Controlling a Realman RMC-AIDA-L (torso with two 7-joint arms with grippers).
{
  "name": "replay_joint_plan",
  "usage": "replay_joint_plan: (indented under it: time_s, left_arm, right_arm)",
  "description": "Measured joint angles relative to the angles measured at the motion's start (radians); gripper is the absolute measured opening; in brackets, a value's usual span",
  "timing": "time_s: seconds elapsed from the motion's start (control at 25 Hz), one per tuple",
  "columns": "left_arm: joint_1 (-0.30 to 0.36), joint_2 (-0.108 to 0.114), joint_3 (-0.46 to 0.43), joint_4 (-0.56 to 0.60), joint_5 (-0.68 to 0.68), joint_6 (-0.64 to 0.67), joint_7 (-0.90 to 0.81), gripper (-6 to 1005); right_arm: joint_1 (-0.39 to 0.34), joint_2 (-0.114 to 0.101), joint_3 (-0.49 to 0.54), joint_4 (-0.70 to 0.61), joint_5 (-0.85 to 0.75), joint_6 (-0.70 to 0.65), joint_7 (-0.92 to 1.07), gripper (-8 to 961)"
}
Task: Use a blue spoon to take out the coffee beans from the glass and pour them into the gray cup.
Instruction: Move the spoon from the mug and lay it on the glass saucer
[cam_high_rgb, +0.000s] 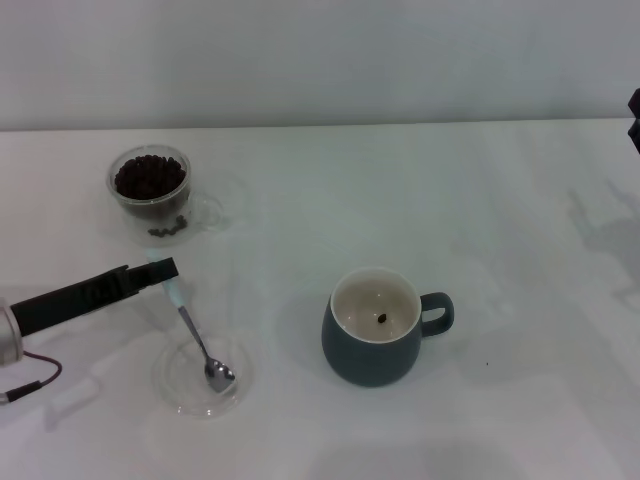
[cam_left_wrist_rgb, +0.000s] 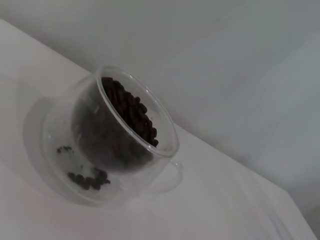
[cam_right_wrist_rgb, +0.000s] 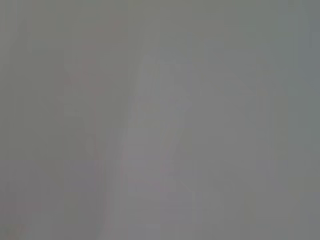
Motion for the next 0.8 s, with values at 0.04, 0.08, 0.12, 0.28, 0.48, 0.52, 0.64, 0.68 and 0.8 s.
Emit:
replay_joint_plan:
  time_s: [0.04,0.08,0.12,0.28,0.48,0.52,0.64,0.68,0.8]
  left_arm:
    - [0.000,-0.002,0.000,0.000,0.000,0.000,0.001,143]
    - [0.002,-0.005,0.000,0.000,0.000,0.000,0.002,143]
    - [0.004,-0.007,0.000,-0.001,0.000,0.000,0.003,143]
    - [0.003,-0.010,0.001,-0.010,0.000,0.000,0.010,144]
    - [0.004,-0.019,0.002,-0.014,0.014,0.002,0.013,144]
    - [0.005,-0.020,0.002,-0.014,0.016,0.002,0.013,152]
    - [0.009,-0.022,-0.002,-0.014,0.015,0.002,0.013,177]
    - [0.010,-0.022,-0.004,-0.014,0.014,0.002,0.013,185]
    - [0.014,-0.022,-0.009,-0.014,-0.003,-0.002,0.008,282]
  right_arm:
    - [0.000,0.000,0.000,0.001,0.000,0.000,0.000,574]
    - [0.000,0.000,-0.001,0.003,0.000,0.000,0.000,574]
    - [0.000,0.000,-0.001,0.004,0.000,0.000,0.000,574]
    - [0.000,0.001,-0.002,0.006,-0.001,0.000,0.000,574]
    - [0.000,0.001,-0.004,0.006,-0.002,-0.004,0.002,574]
    - [-0.001,0.001,-0.004,0.006,-0.003,-0.004,0.002,574]
    - [-0.003,0.001,-0.005,0.006,-0.004,-0.004,0.003,574]
    - [-0.004,0.001,-0.005,0.006,-0.004,-0.004,0.003,574]
    - [-0.005,0.001,-0.005,0.006,-0.005,-0.005,0.003,574]
